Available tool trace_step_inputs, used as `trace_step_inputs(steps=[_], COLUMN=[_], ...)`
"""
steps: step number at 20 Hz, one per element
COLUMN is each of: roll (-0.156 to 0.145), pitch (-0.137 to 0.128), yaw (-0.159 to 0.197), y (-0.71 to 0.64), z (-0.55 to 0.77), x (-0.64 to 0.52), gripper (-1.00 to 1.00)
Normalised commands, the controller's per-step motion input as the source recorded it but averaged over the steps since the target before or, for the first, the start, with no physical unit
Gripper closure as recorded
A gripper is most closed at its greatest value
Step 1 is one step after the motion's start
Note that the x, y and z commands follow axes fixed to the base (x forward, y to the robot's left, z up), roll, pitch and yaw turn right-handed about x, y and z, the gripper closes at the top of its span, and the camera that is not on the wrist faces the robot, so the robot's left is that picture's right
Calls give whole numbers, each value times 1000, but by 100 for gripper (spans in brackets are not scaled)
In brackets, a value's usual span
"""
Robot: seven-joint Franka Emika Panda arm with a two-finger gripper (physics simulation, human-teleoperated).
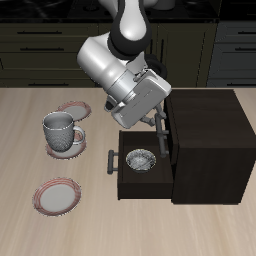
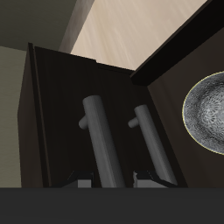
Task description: Open the top drawer
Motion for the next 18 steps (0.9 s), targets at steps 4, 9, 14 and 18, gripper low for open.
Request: trace_step_inputs(steps=[4, 9, 14, 18], roll=[-11, -29, -33, -37], pitch=[-10, -12, -7, -18], yaw=[-1, 16, 5, 3], y=[-130, -267, -333, -285], z=[74, 71, 51, 86], x=[-9, 15, 9, 5], gripper=[100, 100, 100, 100])
